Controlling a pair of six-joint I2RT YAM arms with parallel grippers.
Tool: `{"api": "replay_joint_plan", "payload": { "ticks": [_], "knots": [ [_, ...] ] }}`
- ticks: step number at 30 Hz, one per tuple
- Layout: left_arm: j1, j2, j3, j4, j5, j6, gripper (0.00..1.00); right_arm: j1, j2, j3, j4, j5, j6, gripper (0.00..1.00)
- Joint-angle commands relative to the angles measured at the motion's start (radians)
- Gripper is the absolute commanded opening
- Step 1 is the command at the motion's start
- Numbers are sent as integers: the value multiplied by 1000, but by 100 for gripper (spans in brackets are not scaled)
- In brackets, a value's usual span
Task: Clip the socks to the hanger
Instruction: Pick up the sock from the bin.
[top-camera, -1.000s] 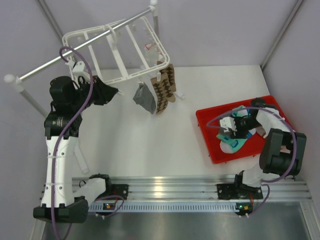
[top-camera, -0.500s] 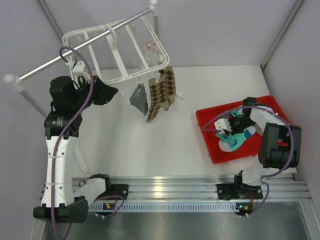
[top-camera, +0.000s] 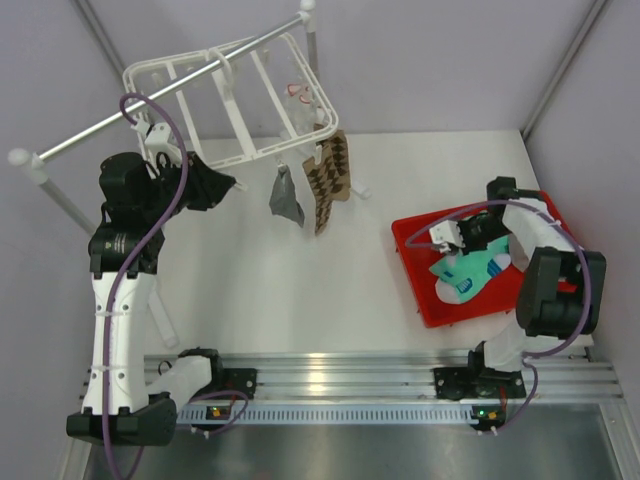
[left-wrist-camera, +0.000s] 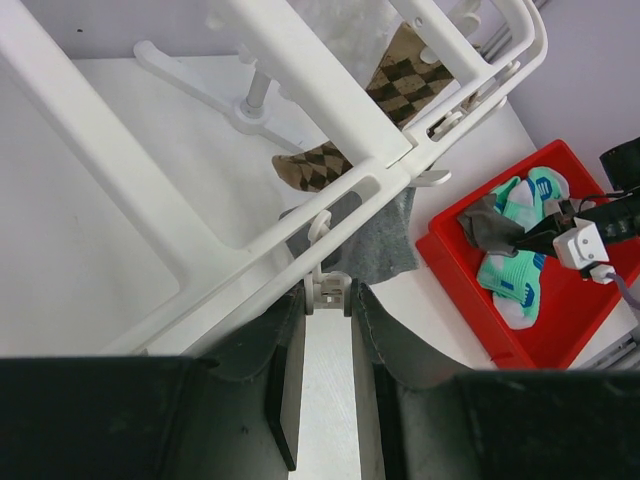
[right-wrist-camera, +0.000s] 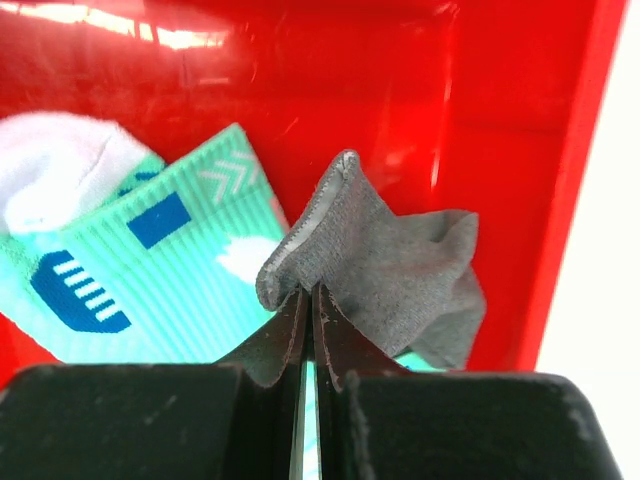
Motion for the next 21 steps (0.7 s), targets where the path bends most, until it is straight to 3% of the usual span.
{"api": "replay_joint_plan", "payload": {
  "ticks": [1,5,9,11,12,14,15,18,21],
  "knots": [
    [-1,1,20,-30,34,1,0,26,-34,72,-108,-105,-244,0],
    [-1,7,32,-28,44,-2,0,49,-75,138,-176,-197,-115,0],
    [-1,14,44,-27,50,-11,0,95,-127,262,-200,-356,264,0],
    [-1,16,48,-24,57,-20,0,177,-167,292,-185,-416,398,0],
    [-1,16,48,-22,57,-23,0,201,-181,314,-174,-436,540,0],
    [-1,21,52,-19,61,-29,0,287,-221,322,-64,-459,725,0],
    [-1,21,54,-16,63,-29,0,319,-232,322,-6,-464,922,0],
    [-1,24,60,-13,66,-34,0,439,-265,310,215,-466,1272,0],
    [1,30,61,-4,70,-40,0,566,-281,290,405,-458,1508,0]
  ]
}}
